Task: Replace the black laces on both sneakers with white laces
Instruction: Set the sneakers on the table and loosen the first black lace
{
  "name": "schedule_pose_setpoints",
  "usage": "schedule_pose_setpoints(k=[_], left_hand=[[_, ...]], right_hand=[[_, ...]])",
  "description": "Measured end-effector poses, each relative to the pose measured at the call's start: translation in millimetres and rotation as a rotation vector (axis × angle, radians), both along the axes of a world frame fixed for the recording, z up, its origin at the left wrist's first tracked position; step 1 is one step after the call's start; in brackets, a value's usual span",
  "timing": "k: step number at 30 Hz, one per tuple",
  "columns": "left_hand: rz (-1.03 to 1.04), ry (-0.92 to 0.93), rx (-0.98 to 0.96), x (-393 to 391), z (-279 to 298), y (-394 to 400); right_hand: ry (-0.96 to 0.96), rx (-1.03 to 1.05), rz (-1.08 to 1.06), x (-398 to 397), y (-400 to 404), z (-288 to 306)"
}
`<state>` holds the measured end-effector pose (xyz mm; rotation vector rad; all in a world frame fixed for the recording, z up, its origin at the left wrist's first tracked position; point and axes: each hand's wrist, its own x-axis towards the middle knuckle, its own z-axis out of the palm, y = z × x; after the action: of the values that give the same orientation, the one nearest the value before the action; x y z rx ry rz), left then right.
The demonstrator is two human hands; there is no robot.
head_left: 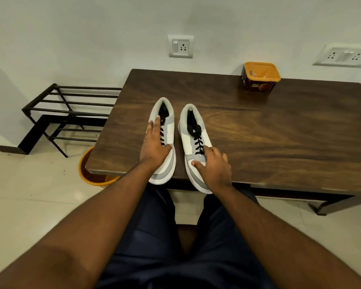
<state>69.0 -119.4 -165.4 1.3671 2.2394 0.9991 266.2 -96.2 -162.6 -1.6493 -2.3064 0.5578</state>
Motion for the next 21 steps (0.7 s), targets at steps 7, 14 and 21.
schedule_pose_setpoints(k=[7,14,21], left_hand=[[0.052,0.168,-0.142,6,11,5],[-0.115,0.023,0.078,64,13,10],[-0.178,-0.419,0.088,81,10,4]], right_hand=[[0.015,-0.051,0.034,4,1,13],[0.506,-0.236,-0.064,-3,41,35],[0.453,-0.235,-0.119,-19,58,25]])
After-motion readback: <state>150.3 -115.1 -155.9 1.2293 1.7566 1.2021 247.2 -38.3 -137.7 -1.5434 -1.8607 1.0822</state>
